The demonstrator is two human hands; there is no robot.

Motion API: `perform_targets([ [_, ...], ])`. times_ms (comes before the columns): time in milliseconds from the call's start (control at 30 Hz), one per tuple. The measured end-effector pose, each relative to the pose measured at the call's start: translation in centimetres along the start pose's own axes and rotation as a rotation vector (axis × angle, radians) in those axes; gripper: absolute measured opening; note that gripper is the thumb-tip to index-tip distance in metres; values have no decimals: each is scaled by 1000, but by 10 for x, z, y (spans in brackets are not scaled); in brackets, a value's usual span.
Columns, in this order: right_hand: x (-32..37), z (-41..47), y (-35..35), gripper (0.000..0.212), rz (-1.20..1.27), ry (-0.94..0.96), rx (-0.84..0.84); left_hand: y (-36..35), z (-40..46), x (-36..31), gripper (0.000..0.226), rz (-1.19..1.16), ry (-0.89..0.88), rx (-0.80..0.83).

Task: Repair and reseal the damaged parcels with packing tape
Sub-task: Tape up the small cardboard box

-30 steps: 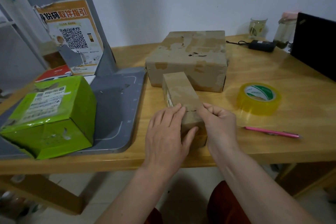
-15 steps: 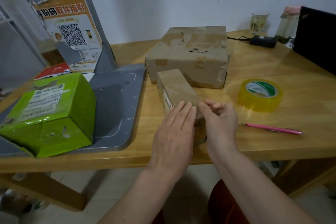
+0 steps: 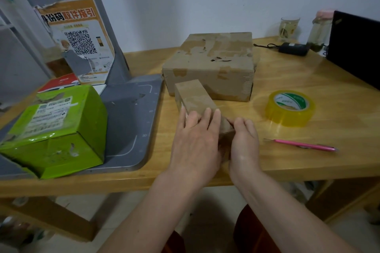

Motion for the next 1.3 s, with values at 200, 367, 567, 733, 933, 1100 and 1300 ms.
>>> perform_targets([
  [200, -7, -7, 6, 21, 60, 38, 6, -9, -10, -14, 84, 6, -16, 111],
  [367, -3, -11, 7, 20, 45, 66, 78, -18, -7, -12, 99, -50, 44, 197],
  [567, 1, -14, 9, 16, -49, 190, 151, -22, -8, -16, 98, 15, 38, 198],
  [733, 20, -7, 23, 19, -195, 377, 163, -16, -3, -24, 91, -23, 31, 205],
  [933, 41, 23, 79, 16, -356, 542, -35, -21, -1, -86, 80, -524, -49, 74],
  [1100, 55, 54, 130, 21, -507, 635, -223, -82, 44, -80, 73, -954, 354, 50],
  [1300, 61, 88, 129, 30, -1048, 785, -98, -135, 104, -67, 76, -1121, 628, 33],
])
Point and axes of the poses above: each hand's wrist, its own z-axis towards the middle knuckle, its own y-axis out of the back of the hand, x = y × z, the point moved 9 cm from there along z, towards the middle knuckle, and after that the axes turned 9 degrees about -z, right-handed, at the moved point
